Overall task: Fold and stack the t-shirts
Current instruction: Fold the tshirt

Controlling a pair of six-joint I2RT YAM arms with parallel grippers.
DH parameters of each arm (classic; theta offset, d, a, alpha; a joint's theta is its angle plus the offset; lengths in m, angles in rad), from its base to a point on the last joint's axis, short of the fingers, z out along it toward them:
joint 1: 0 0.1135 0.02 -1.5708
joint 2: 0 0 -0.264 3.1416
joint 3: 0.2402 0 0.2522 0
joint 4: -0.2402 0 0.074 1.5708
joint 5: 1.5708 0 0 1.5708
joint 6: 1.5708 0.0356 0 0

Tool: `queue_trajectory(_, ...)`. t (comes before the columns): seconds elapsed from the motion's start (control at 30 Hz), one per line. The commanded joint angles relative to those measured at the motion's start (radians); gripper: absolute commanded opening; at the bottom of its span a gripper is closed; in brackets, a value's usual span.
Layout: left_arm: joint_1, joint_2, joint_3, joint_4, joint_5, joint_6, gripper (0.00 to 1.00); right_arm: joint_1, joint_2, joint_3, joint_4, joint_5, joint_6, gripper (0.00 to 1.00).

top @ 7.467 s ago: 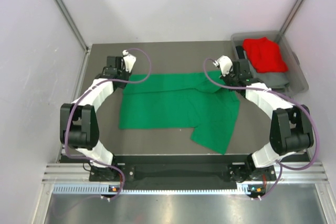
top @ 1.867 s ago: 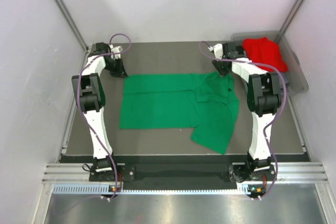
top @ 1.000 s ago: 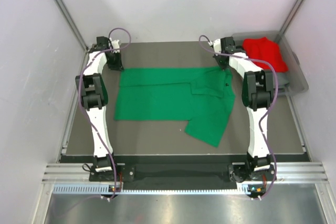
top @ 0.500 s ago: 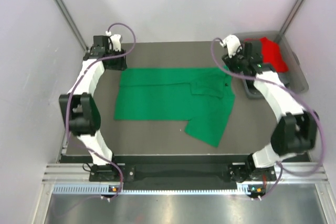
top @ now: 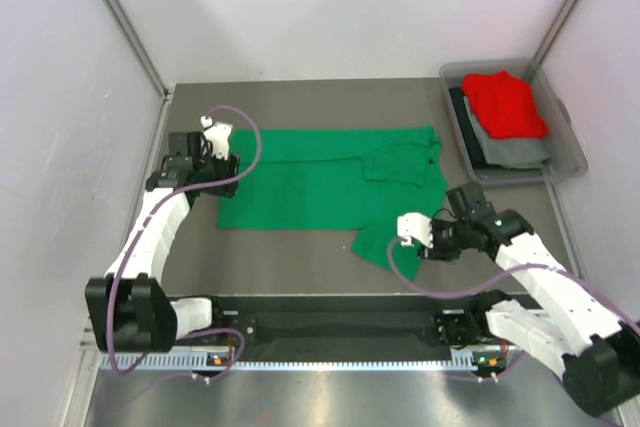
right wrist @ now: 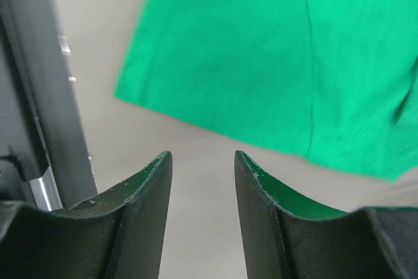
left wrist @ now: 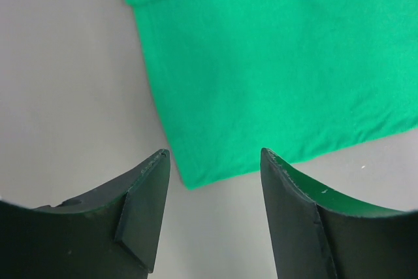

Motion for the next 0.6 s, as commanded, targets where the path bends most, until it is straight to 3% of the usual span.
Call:
queue_trajectory(0.0,0.005,-0.085,-0.015,0.050,-0.027,0.045,0.63,0.073,-0.073,0.000,-0.103,-0.049,-0.123,0.44)
queue_trajectory(0.13,0.012,-0.082,-0.031,0.059,-0.061,0.052,0.64,0.163,-0.048,-0.010,-0.121,-0.064,-0.128,0.46)
queue_trajectory(0.33,0.029,-0.025,-0.005,0.051,-0.067,0.040,0.63,0.320,0.081,-0.072,0.016,-0.040,-0.041,0.44)
queue_trajectory(0.57,0.035,-0.036,-0.018,0.065,-0.069,0.038,0.63,0.360,0.134,-0.110,0.122,0.029,-0.025,0.41)
